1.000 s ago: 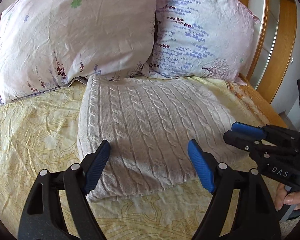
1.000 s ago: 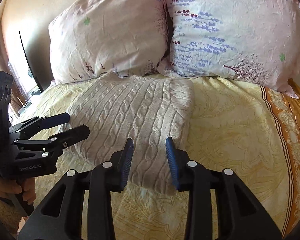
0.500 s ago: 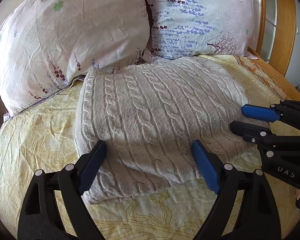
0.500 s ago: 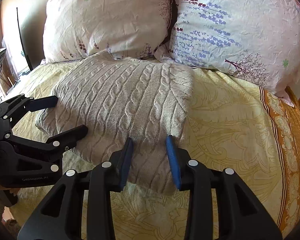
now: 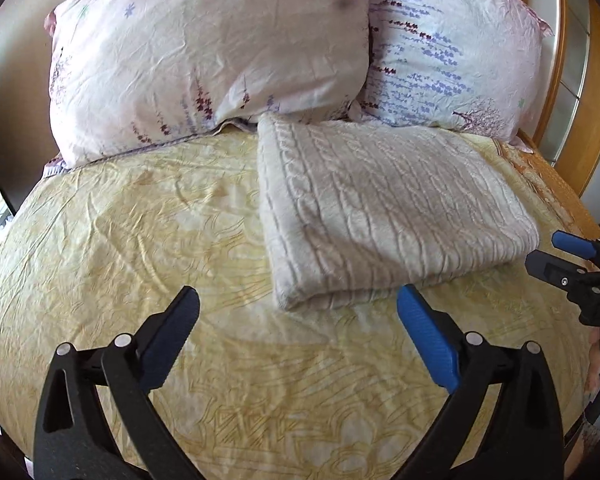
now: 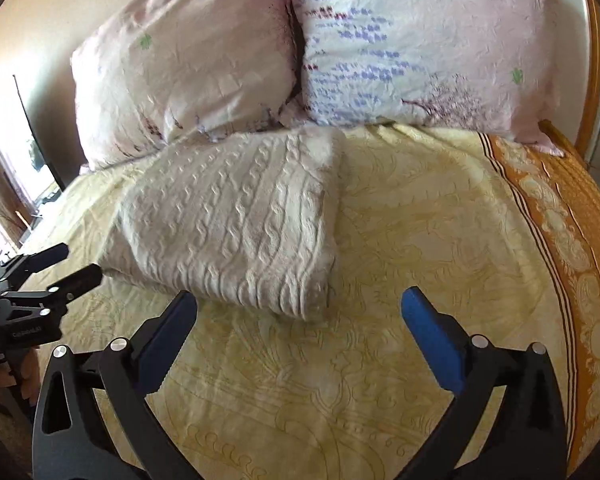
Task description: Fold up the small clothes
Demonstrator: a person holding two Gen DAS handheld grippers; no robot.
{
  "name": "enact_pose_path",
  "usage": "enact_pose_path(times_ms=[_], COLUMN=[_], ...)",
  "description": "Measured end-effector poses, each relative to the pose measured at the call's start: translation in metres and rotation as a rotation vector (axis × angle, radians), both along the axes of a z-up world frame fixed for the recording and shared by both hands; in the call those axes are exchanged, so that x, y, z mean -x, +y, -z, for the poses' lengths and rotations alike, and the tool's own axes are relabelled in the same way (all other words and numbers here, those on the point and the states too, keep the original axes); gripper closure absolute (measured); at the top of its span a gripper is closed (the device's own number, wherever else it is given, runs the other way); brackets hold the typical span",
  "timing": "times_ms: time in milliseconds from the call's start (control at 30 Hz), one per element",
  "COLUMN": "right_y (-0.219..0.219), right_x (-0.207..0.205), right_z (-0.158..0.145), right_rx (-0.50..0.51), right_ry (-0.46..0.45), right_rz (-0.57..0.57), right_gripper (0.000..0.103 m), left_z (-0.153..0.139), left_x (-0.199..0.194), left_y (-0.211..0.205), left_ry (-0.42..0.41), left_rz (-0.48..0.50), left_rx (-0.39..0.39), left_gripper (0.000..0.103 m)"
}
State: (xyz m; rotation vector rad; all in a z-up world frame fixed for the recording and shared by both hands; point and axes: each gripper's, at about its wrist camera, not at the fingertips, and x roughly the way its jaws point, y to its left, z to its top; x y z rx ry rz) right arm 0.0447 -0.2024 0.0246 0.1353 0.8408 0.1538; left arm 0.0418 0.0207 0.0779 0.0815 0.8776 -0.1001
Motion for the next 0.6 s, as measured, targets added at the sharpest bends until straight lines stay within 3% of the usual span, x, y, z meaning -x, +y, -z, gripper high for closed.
enact_pose_path(times_ms=[100, 200, 367, 600], right_y=[0.006, 0.020, 0.039, 0.039], right_x=[-0.003, 0.002, 0.002, 0.002], right_z=[0.018, 0.021, 0.024, 0.025], right_rx=[-0.042, 0.013, 0.126, 0.129], right_ry=[0.081, 0.077, 0.089, 0.083], right_rz=[0.016, 0.026, 0.043, 0.057], right_gripper=[0.001, 0.001, 0.001, 0.001], left_z=[0.010, 0.018, 0.030, 0.031], left_x=[0.004, 0.006, 0.000, -0.004], left_y=[0.001, -0.002, -0.001, 0.008], left_ry=[0.015, 0.032, 0.093, 0.121], left_rz=[-0.018, -0.023, -0.034, -0.033], left_rx=[-0.066, -0.099, -0.094, -0.030], left_gripper=[0.003, 0.002, 0.002, 0.002])
